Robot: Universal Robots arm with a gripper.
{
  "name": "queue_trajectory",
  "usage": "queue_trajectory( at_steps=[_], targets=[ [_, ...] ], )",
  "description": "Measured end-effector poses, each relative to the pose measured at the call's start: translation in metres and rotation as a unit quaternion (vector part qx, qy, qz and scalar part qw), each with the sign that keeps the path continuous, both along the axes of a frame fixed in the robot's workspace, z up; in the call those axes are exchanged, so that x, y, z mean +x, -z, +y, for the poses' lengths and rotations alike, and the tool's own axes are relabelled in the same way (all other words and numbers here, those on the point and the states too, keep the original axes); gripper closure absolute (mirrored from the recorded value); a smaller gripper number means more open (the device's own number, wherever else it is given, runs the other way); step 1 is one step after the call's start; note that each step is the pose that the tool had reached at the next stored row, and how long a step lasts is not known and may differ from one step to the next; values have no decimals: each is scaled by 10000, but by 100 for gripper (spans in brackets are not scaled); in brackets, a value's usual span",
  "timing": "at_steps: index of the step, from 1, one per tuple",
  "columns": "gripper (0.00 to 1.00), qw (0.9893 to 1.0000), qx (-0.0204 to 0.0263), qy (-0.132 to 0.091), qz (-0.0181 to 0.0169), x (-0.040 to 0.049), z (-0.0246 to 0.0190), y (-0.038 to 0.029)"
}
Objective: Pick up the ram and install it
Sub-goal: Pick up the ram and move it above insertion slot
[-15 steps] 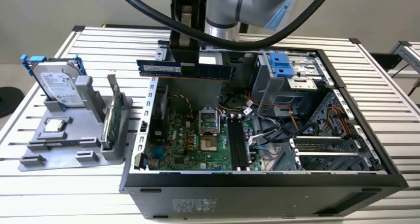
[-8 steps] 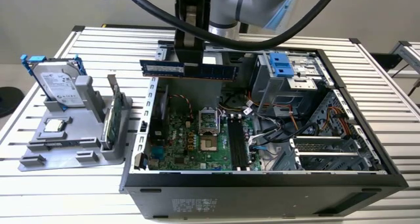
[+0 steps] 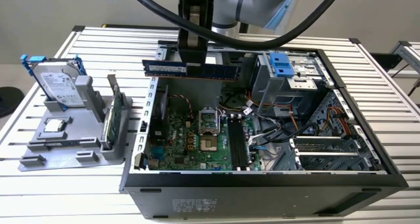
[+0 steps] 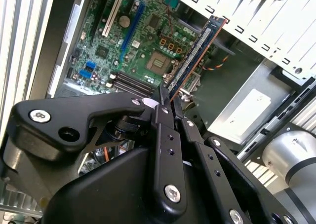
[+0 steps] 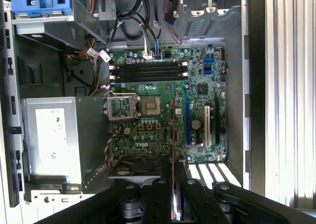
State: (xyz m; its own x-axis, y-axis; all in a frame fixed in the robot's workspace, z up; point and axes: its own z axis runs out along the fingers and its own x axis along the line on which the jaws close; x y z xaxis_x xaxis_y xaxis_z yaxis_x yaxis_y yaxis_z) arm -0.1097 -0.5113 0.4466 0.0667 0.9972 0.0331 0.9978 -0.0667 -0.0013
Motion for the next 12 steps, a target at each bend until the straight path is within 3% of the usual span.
queue_trajectory(
  at_steps=[12],
  targets=[
    [100, 10000, 0, 0, 0, 4, 20, 6]
  ],
)
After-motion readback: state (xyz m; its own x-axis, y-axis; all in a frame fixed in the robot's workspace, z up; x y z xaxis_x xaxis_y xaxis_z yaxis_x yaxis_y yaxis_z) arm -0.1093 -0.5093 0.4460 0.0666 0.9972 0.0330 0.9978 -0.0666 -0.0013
